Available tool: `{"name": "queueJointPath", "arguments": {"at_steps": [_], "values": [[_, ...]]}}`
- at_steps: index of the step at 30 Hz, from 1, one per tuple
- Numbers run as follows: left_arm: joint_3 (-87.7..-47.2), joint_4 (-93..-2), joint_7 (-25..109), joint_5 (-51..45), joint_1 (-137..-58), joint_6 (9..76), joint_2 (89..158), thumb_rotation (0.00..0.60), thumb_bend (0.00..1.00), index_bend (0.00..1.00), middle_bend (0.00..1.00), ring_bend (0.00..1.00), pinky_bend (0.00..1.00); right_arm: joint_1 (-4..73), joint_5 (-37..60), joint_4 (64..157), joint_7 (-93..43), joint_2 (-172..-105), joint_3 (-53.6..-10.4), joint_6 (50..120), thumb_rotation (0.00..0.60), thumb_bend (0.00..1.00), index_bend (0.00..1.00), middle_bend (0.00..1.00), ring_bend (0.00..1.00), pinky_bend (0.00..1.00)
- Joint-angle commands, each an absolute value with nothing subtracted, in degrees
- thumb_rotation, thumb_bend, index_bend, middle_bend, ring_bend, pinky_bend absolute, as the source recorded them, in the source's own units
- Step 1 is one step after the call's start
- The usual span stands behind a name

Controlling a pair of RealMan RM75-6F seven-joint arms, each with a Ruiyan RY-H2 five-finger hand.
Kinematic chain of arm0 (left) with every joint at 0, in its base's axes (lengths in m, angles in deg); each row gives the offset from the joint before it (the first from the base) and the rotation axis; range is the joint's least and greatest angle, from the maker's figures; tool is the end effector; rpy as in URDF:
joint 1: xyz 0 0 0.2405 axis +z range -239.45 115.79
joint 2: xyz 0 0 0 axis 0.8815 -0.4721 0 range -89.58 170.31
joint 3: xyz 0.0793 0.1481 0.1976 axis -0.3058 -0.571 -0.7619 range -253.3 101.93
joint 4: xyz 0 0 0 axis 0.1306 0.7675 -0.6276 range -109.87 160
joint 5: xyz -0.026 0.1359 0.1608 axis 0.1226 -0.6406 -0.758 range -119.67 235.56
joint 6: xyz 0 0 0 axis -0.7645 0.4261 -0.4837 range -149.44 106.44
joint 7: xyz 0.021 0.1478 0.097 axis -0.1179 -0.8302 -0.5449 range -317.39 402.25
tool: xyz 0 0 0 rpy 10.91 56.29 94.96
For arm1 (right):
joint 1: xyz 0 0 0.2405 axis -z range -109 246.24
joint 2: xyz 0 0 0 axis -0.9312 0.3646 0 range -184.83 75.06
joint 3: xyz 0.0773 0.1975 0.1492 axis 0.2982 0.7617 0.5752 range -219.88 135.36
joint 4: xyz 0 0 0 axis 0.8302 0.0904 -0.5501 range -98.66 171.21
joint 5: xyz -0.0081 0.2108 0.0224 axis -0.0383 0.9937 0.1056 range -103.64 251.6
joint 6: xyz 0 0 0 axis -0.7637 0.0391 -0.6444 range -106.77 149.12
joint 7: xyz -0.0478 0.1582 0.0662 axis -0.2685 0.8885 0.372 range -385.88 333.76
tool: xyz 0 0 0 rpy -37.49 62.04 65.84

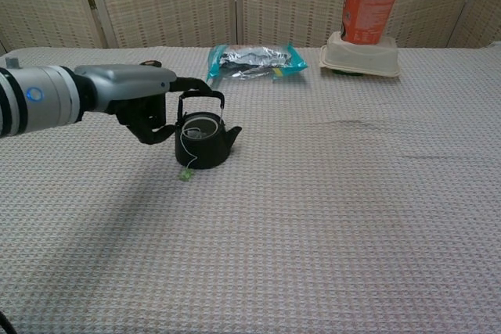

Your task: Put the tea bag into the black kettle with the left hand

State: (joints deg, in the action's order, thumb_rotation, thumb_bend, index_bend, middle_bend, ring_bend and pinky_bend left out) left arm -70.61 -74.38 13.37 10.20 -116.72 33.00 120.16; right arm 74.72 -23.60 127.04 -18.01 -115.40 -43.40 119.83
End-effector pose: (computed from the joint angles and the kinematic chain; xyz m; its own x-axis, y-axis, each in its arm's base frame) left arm -0.0931 0.3685 -0.0171 0.5432 0.3353 0.7697 0.8088 -0.4550 -0.3726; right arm -0.3126 -0.1383 0.1914 0.3422 0.0738 0.9367 -0.9369 -0.0490 0.3462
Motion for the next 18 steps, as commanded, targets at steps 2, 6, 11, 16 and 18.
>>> {"name": "queueJointPath", "arguments": {"at_steps": [2, 6, 11, 16, 18], "values": [[-69.62, -88.17, 19.50, -1.26, -109.40, 43.66, 108.96, 0.600, 0.58, 0.01, 1.00, 1.00, 1.00, 74.93, -24.21, 126.64, -17.35, -115.25, -43.68, 120.41, 0.600, 0.27, 0.00, 0.00, 0.00, 0.00], [-74.53, -93.66, 34.92, -17.01, -98.14, 52.58, 98.01, 0.600, 0.50, 0.00, 0.91, 0.89, 1.00, 75.14, -24.47, 126.10, -16.52, -115.12, -43.84, 120.92, 0.600, 0.27, 0.00, 0.00, 0.00, 0.00], [-83.66, -86.77, 50.28, -31.67, -85.86, 62.19, 91.28, 0.600, 0.42, 0.00, 0.36, 0.43, 0.79, 74.81, -24.83, 126.03, -16.81, -115.16, -44.08, 120.27, 0.600, 0.27, 0.00, 0.00, 0.00, 0.00], [-88.02, -79.14, 38.08, -31.59, -73.94, 70.70, 94.47, 0.600, 0.38, 0.00, 0.00, 0.02, 0.40, 73.14, -23.50, 127.03, -18.57, -115.11, -43.93, 116.33, 0.600, 0.27, 0.00, 0.00, 0.00, 0.00], [-87.97, -75.69, 32.79, -31.59, -69.93, 74.27, 98.67, 0.600, 0.37, 0.00, 0.00, 0.00, 0.34, 72.39, -22.80, 127.57, -19.65, -115.17, -43.85, 114.50, 0.600, 0.28, 0.00, 0.00, 0.00, 0.00]]}}
